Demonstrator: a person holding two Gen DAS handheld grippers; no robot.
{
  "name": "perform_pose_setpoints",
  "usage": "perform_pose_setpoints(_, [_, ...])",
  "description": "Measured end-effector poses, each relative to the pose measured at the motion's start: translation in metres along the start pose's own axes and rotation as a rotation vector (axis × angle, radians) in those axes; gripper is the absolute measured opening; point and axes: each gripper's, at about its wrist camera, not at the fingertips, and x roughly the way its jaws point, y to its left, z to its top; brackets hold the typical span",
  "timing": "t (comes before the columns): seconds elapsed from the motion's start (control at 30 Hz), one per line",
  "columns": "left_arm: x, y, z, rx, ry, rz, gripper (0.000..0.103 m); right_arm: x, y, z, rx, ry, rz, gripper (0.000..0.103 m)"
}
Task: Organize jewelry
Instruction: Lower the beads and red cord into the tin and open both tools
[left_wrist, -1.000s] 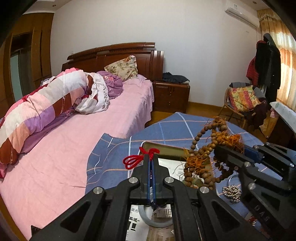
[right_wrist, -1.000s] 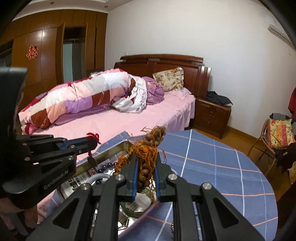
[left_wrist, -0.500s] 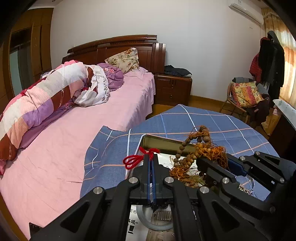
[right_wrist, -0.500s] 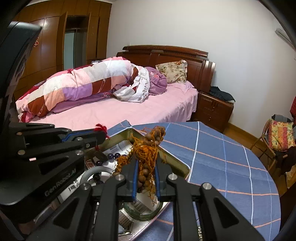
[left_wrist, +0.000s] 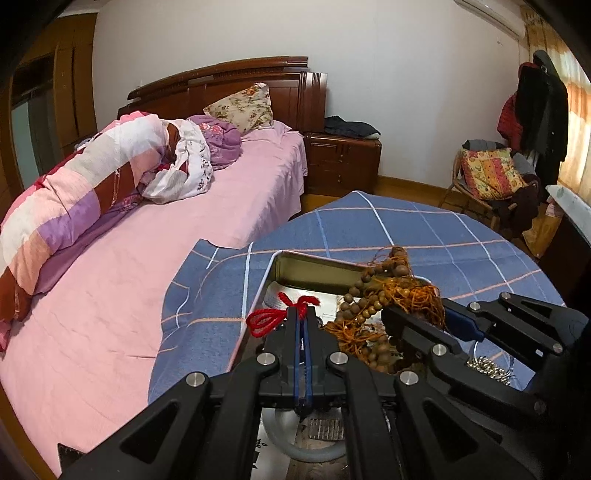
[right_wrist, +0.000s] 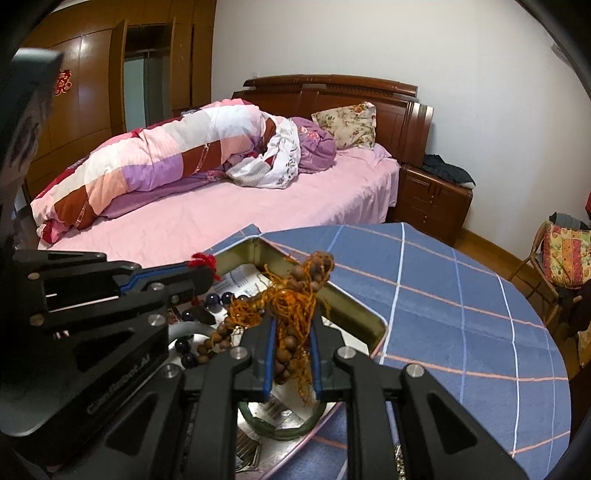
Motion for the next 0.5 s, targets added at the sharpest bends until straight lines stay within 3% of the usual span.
perform_pose_setpoints(0.07, [0.002, 0.000, -0.001, 0.000, 0.011, -0.002, 0.001, 0.001, 0.000, -0.002, 0.008, 0.008, 0.011, 0.021])
perform_pose_setpoints(0.23, [0.004, 0.001, -0.006, 0.002, 0.036, 0.031, 0.002, -0.003, -0.008, -0.002, 0.043, -0.004, 0.004, 0.048])
perform_pose_setpoints(0.3, [0.004, 0.004, -0.007, -0.018, 0.042, 0.026, 0.008, -0.006, -0.011, -0.003, 0.045, -0.009, -0.005, 0.055])
perform_pose_setpoints(0.33, [0.003, 0.004, -0.008, -0.023, 0.042, 0.030, 0.013, -0.007, -0.011, -0.003, 0.047, -0.010, -0.006, 0.057])
perform_pose_setpoints(0.4, [0.000, 0.005, -0.008, -0.026, 0.031, 0.057, 0.044, -0.011, -0.014, -0.005, 0.054, -0.013, -0.011, 0.057])
perform_pose_setpoints(0.47, [-0.005, 0.008, -0.008, -0.033, 0.009, 0.089, 0.065, -0.015, -0.019, -0.006, 0.065, -0.016, -0.019, 0.059])
perform_pose_setpoints(0.5, [-0.007, 0.009, -0.008, -0.035, -0.004, 0.088, 0.070, -0.018, -0.022, -0.006, 0.072, -0.019, -0.021, 0.064])
